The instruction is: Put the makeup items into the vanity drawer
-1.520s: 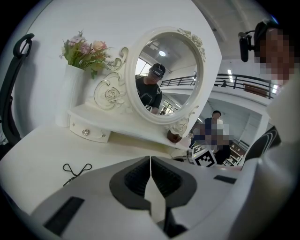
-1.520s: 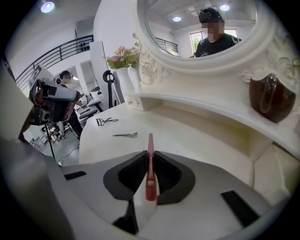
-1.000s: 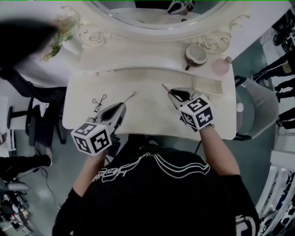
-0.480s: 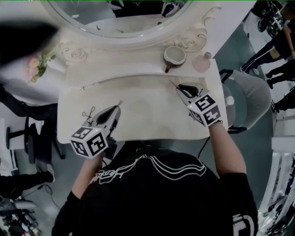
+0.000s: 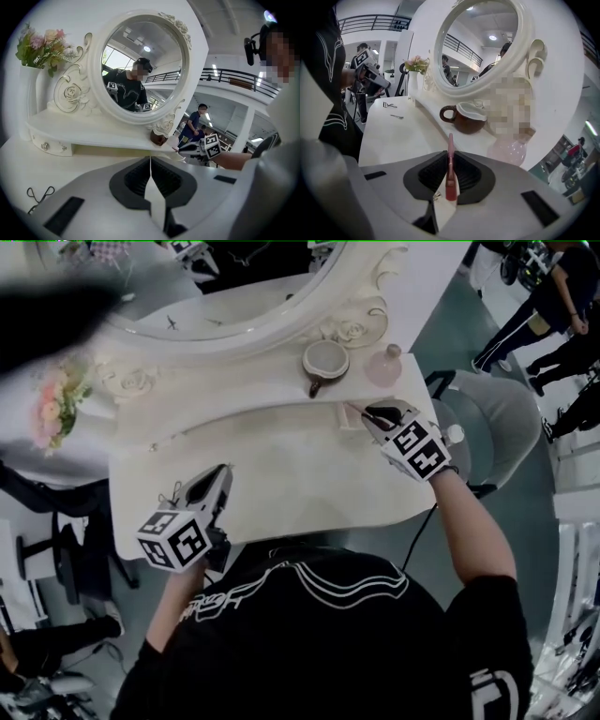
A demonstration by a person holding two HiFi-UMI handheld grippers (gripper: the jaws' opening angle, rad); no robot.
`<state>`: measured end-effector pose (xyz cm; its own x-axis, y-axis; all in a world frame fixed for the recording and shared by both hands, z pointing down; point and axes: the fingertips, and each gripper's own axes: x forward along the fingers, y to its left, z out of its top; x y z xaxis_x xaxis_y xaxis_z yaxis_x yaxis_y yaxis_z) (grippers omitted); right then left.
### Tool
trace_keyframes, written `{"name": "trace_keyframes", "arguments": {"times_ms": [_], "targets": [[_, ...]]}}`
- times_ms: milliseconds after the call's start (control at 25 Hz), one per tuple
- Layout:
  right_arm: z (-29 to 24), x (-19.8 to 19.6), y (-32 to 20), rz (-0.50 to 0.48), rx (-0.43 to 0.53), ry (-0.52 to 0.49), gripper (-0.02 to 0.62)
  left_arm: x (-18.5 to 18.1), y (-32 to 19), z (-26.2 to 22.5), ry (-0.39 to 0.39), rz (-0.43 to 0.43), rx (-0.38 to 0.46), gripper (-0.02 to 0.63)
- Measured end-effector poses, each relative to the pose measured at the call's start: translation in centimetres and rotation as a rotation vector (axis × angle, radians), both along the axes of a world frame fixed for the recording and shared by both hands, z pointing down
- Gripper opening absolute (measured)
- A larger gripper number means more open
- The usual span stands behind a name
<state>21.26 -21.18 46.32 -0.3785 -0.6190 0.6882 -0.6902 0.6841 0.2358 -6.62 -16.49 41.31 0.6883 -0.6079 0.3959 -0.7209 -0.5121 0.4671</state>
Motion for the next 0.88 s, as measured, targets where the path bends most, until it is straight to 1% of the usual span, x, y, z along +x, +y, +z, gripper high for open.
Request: {"name": "trace_keyframes", "arguments": {"times_ms": [160, 280, 640, 760, 880], "targets": [[1.5, 1.3, -0.6, -0.031, -0.037, 0.056, 0.064, 0.2, -0.6, 0.2, -0.002, 0.011, -0.005, 0.028], [2.5, 1.6, -1.1, -0.055, -0.060, 0.090, 0.064, -0.2, -1.0, 0.2, -0.011, 0.004, -0.009, 0.028], [4.8, 2.0, -1.9, -0.082, -0.122, 0.147, 0.064, -1.2, -1.4, 0.9, -0.020, -0.013, -0.024, 0.028], [5.0, 2.0, -1.8, -0.085, -0.136, 0.152, 0.066, -1.7, -1.3, 1.0, -0.022, -0.020, -0.030, 0.028], [4.8, 1.8, -1.8, -0.079, -0.143, 0.133, 0.070, -1.9, -1.3, 1.0, -0.016, -0.027, -0.033, 0.028]]}}
